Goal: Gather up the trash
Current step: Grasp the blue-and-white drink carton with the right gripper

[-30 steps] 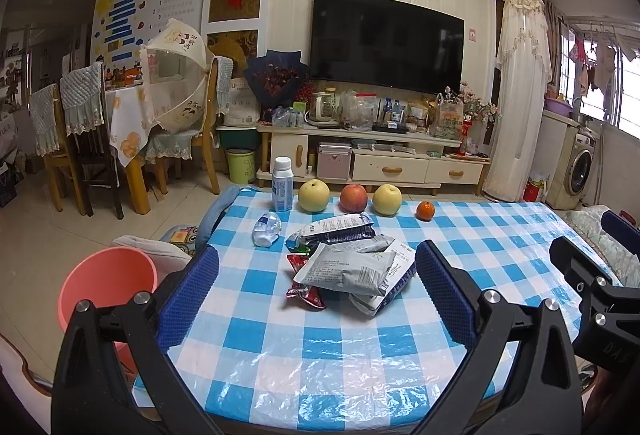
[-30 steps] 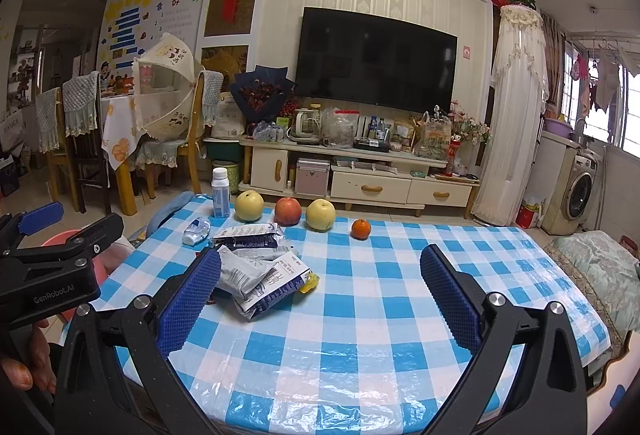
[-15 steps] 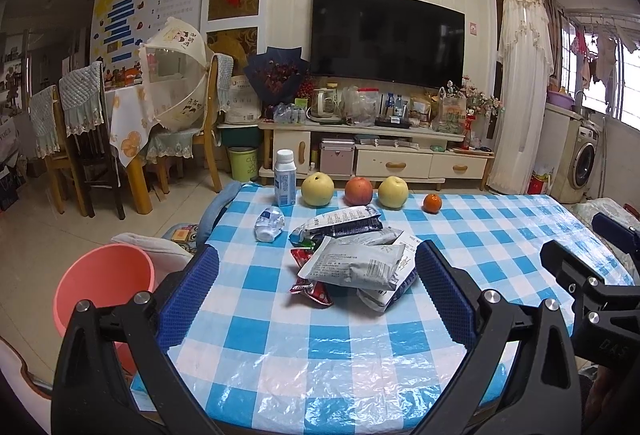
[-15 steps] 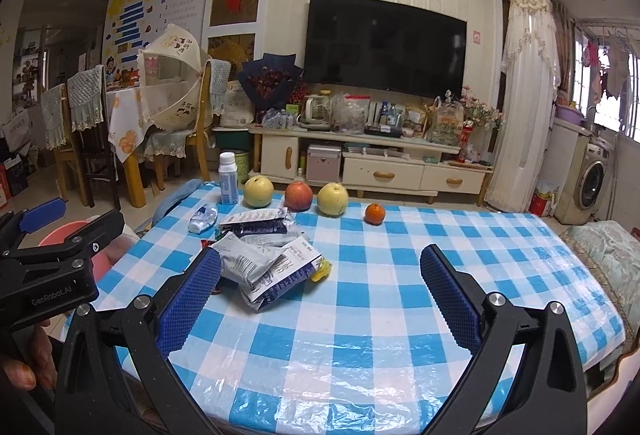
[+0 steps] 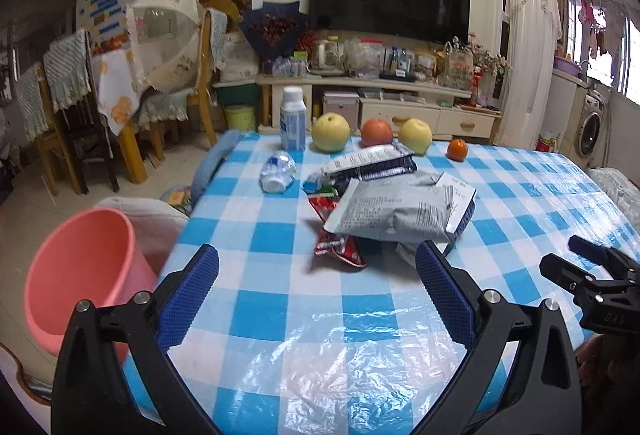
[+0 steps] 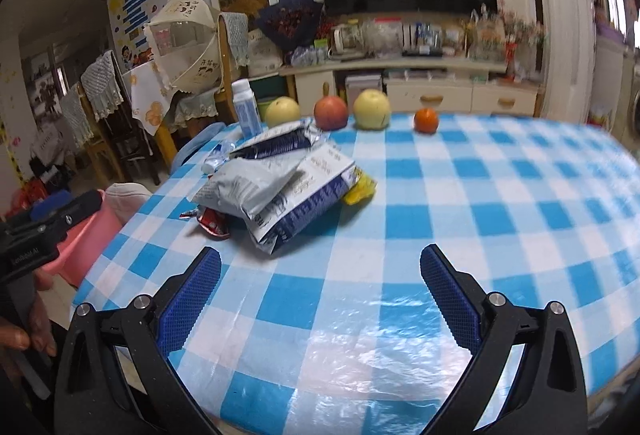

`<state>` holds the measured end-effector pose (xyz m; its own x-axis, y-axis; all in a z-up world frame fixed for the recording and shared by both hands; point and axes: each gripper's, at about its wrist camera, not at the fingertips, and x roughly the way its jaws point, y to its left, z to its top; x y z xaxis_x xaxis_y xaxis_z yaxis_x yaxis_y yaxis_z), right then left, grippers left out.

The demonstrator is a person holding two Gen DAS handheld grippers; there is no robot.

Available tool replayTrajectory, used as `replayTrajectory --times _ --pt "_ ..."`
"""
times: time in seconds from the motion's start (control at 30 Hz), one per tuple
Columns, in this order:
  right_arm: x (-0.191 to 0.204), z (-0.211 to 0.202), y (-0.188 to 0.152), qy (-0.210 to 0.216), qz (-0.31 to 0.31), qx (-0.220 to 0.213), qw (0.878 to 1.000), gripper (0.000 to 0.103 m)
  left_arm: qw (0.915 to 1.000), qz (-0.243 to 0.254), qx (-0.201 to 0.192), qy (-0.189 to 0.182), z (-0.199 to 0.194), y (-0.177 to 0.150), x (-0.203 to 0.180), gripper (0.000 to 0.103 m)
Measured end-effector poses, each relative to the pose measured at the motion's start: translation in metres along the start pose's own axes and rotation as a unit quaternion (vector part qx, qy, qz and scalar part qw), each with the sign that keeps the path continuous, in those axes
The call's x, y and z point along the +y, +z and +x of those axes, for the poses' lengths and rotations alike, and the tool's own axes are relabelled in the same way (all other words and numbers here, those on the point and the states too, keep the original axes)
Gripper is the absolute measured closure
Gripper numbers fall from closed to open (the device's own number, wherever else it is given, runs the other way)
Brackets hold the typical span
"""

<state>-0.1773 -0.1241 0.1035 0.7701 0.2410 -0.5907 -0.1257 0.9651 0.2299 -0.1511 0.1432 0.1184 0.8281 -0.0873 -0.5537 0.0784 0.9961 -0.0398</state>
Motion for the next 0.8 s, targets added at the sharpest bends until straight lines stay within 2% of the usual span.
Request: replayTrajectory --times 0.1,0.23,0.3,0.43,0.53,0.6,0.63,0.77,0.8 --pt "-0.011 0.016 0.001 0.021 0.025 0.014 0.999 0.004 0.9985 -0.028 0.022 -0.043 0.017 -0.002 0.004 0.004" --pt "-0.02 0.035 0.007 0.031 0.049 0.035 0.998 0.004 0.9894 -0.09 0.052 -0.101 0.043 -0.004 0.008 0.004" --pt "-0.024 0.044 0.008 0.038 0.064 0.04 0.996 0.004 0.9807 -0.128 0.065 -0.133 0.055 -0.005 0.008 0.004" --pt "-0.039 0.061 0.015 0.081 0.118 0.05 0.988 0.005 0.9549 -0.206 0.087 -0.196 0.079 -0.007 0.004 0.004" --pt "-0.047 0.069 0.018 0.107 0.147 0.049 0.982 0.006 0.9454 -0.227 0.091 -0.215 0.093 -0.006 -0.002 0.004" --pt "-0.051 0.075 0.021 0.128 0.162 0.049 0.977 0.015 0.936 -0.247 0.099 -0.23 0.104 -0.007 -0.005 0.005" --pt "-0.053 0.08 0.022 0.139 0.171 0.053 0.974 0.028 0.9319 -0.255 0.102 -0.236 0.107 -0.008 -0.006 0.005" --pt "-0.062 0.096 0.024 0.177 0.216 0.065 0.958 0.033 0.9142 -0.291 0.113 -0.259 0.123 -0.01 -0.008 0.008" --pt "-0.064 0.101 0.025 0.188 0.226 0.068 0.954 0.037 0.9098 -0.298 0.114 -0.265 0.127 -0.01 -0.009 0.008"
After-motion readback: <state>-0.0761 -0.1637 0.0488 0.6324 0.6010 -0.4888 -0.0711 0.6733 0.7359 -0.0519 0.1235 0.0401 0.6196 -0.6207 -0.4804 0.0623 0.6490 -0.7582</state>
